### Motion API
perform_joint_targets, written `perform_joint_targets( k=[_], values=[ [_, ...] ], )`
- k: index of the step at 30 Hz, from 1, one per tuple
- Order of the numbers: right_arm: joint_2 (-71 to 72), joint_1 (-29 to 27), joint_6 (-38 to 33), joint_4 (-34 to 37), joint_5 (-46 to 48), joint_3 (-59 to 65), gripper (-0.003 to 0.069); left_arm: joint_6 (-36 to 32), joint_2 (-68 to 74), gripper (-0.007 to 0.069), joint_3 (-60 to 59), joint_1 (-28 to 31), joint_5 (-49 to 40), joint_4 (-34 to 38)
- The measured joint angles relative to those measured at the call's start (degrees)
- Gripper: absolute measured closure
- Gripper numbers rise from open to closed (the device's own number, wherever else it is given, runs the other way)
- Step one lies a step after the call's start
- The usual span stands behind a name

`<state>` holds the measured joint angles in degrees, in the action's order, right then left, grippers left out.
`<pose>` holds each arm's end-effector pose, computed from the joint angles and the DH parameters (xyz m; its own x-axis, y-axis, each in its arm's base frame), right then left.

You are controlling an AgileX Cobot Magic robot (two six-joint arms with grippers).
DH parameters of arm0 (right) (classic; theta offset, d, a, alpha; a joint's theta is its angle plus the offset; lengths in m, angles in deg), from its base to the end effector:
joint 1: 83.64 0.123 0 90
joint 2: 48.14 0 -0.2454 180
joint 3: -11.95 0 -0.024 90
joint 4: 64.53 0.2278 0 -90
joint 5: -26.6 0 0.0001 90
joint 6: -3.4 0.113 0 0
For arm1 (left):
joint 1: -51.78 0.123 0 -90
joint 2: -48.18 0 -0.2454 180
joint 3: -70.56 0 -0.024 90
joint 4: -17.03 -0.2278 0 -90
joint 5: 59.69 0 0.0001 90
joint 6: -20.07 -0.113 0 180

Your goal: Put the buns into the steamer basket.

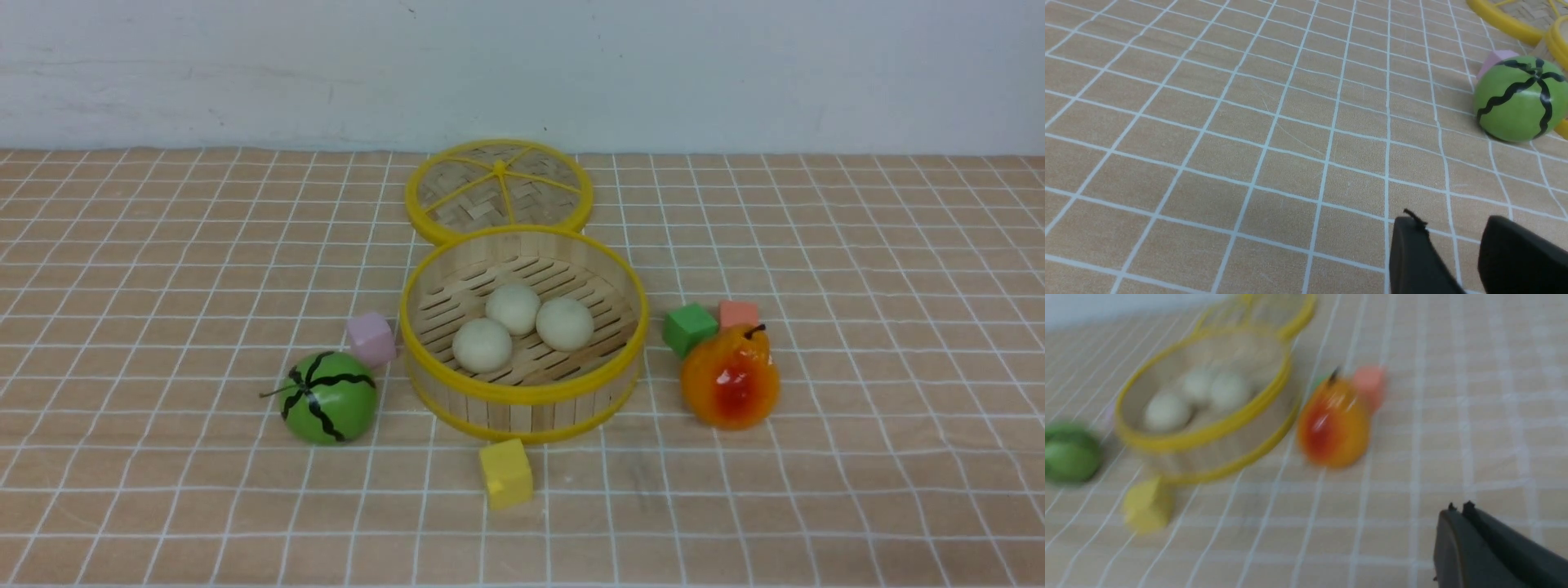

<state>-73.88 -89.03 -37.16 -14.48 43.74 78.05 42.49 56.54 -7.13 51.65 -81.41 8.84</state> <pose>0.1165 0.0147 0.2213 -0.2406 0.1623 -0.9570 -0.0943 0.9774 0.1895 0.0904 0.0058 0.1642 -0.2796 -0.2545 -0.9258 -0.1235 0.9657 -0.2282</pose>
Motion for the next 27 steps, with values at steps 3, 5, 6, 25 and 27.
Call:
perform_joint_targets(
  k=[3,5,6,25,27],
  values=[
    [7.77,-0.66,-0.96,-1.52,-3.05,5.11,0.0671,0.00,0.00,0.0386,0.00,0.00,0.00,0.00],
    [12.74,-2.09,-0.78,-2.66,-3.39,8.62,0.0669,0.00,0.00,0.0386,0.00,0.00,0.00,0.00],
    [14.97,-2.90,-0.28,-3.16,-3.43,10.01,0.0669,0.00,0.00,0.0386,0.00,0.00,0.00,0.00],
    [17.29,0.89,50.63,-53.54,5.31,10.90,0.0664,0.00,0.00,0.0386,0.00,0.00,-0.02,0.00],
    [17.29,1.73,50.18,-53.06,5.24,10.90,0.0662,0.00,0.00,0.0386,0.00,0.00,-0.02,0.00]
  ],
)
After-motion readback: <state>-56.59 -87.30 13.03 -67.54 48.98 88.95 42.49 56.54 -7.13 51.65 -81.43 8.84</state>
